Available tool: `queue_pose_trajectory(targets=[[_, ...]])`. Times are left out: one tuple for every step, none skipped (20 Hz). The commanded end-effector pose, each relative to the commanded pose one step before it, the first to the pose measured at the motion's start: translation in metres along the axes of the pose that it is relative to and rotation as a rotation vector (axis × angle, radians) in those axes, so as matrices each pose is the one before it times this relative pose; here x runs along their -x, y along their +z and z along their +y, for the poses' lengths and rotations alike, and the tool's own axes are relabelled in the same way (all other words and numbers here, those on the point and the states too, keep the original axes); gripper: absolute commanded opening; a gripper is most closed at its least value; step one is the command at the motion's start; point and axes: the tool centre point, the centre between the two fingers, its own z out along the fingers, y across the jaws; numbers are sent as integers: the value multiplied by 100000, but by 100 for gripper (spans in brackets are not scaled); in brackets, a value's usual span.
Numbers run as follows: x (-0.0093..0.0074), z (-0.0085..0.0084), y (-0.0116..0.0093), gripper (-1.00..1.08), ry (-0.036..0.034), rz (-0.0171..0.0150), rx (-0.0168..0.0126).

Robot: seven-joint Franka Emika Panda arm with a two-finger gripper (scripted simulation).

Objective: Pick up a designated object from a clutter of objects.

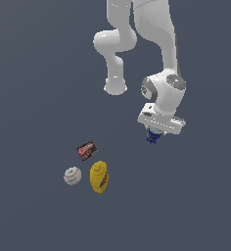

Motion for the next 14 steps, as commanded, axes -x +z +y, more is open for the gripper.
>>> queue_pose_trajectory(targets=[[-32, 89, 124, -100, 110, -105, 131], [0, 0, 0, -100, 0, 0, 0], [0, 0, 0, -100, 0, 0, 0], [0, 0, 0, -100, 0, 0, 0], [29, -86, -119, -100, -97, 123, -127], [-8, 18, -19, -100, 0, 0, 0], [-23, 54, -57, -100, 0, 0, 0], [-38, 90, -95, -100, 0, 0, 0], [-54, 125, -132, -100, 0, 0, 0], [-69, 161, -170, -100, 0, 0, 0], [-84, 197, -208, -100, 0, 0, 0], [-100, 232, -246, -100, 0, 0, 0], [-115, 268, -284, -100, 0, 0, 0], [-130, 304, -323, -100, 0, 0, 0]])
